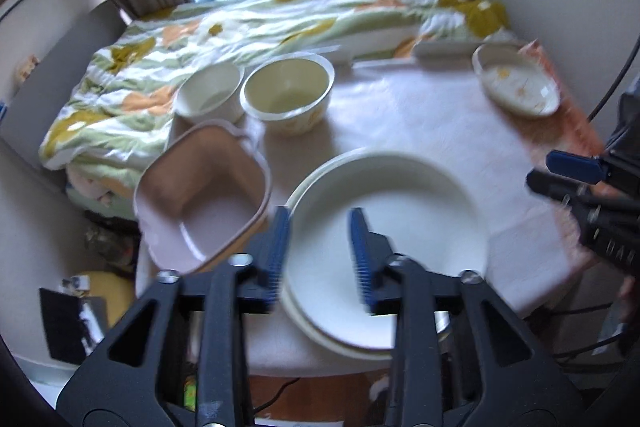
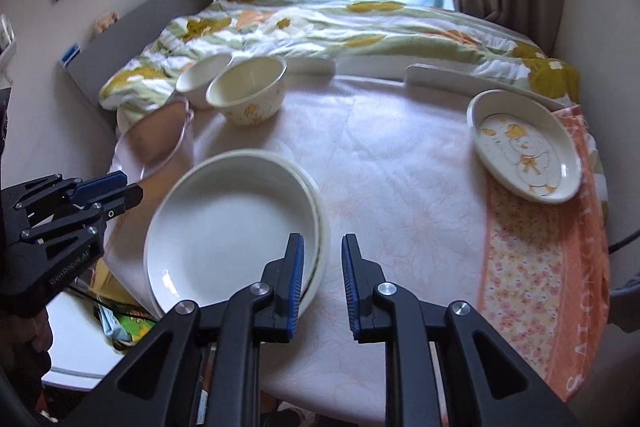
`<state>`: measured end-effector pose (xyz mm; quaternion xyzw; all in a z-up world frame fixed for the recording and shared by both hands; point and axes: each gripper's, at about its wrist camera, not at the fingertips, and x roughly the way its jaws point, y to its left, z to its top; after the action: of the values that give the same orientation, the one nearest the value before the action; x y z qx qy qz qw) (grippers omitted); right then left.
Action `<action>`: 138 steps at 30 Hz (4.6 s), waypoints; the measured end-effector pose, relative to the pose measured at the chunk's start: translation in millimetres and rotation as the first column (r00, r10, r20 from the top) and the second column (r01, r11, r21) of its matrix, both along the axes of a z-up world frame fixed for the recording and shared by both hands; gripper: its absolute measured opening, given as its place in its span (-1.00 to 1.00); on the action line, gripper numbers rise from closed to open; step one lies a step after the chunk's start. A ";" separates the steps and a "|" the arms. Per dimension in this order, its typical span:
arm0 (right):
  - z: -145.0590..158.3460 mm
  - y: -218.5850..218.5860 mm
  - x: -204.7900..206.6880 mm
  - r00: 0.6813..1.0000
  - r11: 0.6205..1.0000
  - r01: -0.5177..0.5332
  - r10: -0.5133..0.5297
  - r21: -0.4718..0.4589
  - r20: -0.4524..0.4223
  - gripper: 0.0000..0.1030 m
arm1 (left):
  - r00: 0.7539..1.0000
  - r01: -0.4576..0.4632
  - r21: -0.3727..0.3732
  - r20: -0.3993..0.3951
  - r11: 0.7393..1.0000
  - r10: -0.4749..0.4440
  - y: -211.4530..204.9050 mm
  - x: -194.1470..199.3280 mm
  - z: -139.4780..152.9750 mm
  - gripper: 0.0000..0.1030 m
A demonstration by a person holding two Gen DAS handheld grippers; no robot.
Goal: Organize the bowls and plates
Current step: 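Close both grippers on the rim of the small duck-print plate, then carry the small duck plate with both grippers and lower it onto the white plate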
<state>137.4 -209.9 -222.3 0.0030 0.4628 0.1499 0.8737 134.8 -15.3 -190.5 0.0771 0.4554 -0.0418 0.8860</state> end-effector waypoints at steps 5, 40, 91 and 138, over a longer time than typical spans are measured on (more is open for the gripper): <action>30.1 -40.3 -20.8 0.987 0.992 0.128 -0.128 0.015 0.095 0.99 | 0.989 0.115 -0.130 0.107 0.985 -0.102 -22.6 10.7 37.1 0.99; -82.8 -223.9 112.5 0.777 0.748 0.625 -0.569 0.222 -0.269 -0.14 | 0.862 0.325 -0.287 -0.302 0.901 -0.408 -268.6 281.4 -117.1 -0.23; 33.4 -87.5 9.3 0.957 0.941 0.290 -0.280 0.177 -0.080 -0.69 | 0.987 0.134 -0.248 -0.056 0.960 -0.152 -76.3 68.1 22.7 -0.63; -62.2 32.6 35.7 0.979 0.992 -0.119 0.123 0.036 -0.160 -0.69 | 0.968 -0.191 0.045 -0.157 0.981 0.195 7.9 -1.1 -91.9 -0.63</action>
<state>173.1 -177.3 -284.4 -0.0015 0.5294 0.2083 0.8224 133.7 -7.3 -282.3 0.0419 0.5312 0.0453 0.8450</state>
